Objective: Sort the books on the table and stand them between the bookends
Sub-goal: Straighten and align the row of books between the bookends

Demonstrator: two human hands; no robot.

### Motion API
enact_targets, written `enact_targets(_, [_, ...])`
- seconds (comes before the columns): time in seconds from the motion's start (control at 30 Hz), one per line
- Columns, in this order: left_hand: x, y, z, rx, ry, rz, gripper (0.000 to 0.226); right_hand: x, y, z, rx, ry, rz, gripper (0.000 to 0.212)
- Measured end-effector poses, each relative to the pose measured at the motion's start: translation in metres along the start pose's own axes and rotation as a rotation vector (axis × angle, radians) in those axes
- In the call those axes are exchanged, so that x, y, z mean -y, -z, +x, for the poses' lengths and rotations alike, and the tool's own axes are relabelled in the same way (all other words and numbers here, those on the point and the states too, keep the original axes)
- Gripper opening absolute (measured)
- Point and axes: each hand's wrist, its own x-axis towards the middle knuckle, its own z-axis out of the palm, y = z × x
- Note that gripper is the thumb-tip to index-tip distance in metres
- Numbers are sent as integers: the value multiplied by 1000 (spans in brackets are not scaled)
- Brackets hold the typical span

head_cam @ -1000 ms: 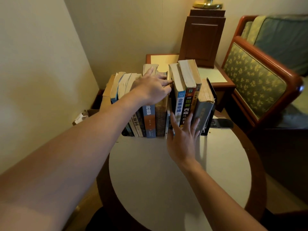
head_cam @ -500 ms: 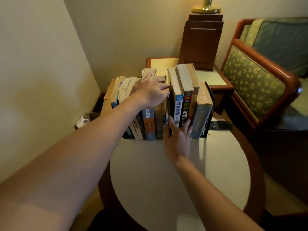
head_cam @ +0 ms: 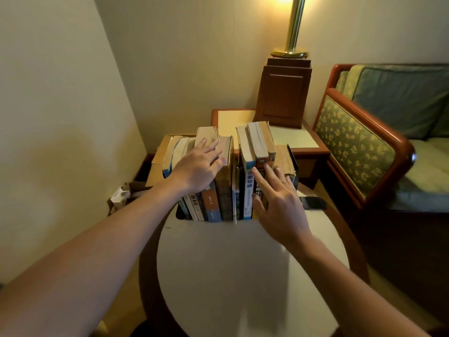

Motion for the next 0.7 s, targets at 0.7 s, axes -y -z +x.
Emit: enact_targets(0.7, [22,-139,-4,-1213,389,-804,88,80,-27,207,611,298,-148,82])
